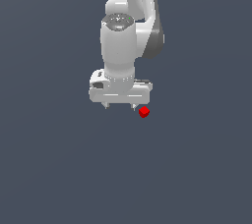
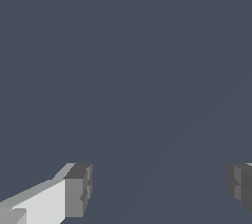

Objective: Pick up the red cube and move it to a goal position.

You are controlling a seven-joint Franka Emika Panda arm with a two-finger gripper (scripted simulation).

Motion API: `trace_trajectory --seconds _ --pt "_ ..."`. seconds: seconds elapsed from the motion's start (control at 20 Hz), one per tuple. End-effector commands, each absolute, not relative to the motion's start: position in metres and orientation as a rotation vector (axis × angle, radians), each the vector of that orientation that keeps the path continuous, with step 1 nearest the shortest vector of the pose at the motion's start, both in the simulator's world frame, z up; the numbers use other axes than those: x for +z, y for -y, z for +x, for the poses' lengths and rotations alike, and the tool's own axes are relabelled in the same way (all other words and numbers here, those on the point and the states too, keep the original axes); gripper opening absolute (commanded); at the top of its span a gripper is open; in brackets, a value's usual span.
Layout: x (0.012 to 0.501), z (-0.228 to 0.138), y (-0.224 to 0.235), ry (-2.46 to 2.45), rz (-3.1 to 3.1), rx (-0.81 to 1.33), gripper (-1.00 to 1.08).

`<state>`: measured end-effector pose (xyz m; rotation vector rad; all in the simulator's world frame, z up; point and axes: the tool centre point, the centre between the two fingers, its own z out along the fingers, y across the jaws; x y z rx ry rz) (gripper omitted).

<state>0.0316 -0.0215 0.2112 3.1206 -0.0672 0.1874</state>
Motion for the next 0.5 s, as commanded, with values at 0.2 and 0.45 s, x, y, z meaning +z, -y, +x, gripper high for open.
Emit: trace_trajectory --seconds 0.2,0.45 --pt "0.206 0.030 0.017 0.040 3.122 0.183 1.00" --pt "0.184 0.024 0.001 -0.073 3.125 0.162 1.00"
